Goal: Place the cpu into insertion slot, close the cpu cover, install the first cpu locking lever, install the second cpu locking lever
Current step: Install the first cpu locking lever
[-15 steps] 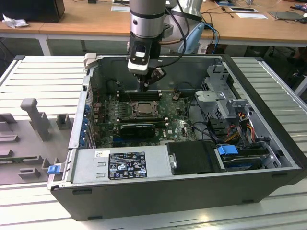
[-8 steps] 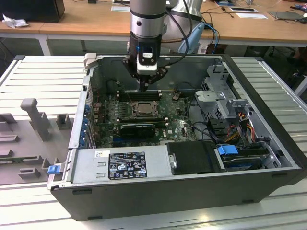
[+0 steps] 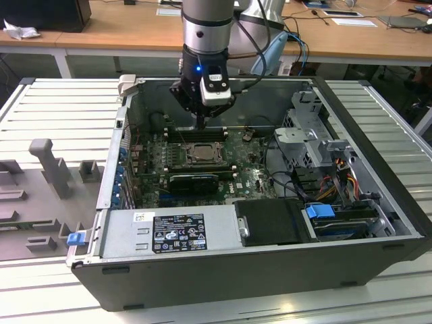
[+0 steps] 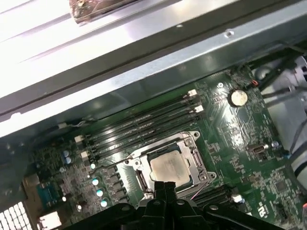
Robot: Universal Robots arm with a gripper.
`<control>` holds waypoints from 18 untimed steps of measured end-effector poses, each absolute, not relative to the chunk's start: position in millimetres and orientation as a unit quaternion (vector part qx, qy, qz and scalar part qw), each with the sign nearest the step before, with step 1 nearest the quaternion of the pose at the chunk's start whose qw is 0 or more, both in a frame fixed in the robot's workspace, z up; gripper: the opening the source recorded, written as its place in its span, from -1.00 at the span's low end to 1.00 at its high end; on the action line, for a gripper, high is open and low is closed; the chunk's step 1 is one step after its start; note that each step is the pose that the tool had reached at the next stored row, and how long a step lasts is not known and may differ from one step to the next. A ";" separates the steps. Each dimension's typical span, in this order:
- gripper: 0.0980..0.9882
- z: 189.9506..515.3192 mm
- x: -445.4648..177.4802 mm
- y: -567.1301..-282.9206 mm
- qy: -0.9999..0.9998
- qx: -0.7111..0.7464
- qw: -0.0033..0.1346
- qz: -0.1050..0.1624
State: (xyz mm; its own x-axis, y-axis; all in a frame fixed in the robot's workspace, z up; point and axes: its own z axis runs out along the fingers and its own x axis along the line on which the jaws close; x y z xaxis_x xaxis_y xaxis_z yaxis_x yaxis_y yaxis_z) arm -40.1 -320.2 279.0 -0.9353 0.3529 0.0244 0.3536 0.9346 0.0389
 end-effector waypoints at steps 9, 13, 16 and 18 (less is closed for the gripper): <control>-0.98 278.8 -40.1 -320.2 -0.990 -0.137 0.009 -0.021; -0.98 278.8 -40.1 -320.2 -0.993 -0.119 0.010 -0.021; -0.98 278.8 -40.1 -320.2 -0.995 -0.100 0.010 -0.021; -0.98 278.8 -40.1 -320.2 -0.996 -0.084 0.011 -0.020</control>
State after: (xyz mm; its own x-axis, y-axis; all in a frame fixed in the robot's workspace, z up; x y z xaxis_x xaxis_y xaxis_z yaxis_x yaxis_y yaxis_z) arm -40.1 -320.2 278.8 -0.9856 0.1672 0.0244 0.1681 0.9850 0.0389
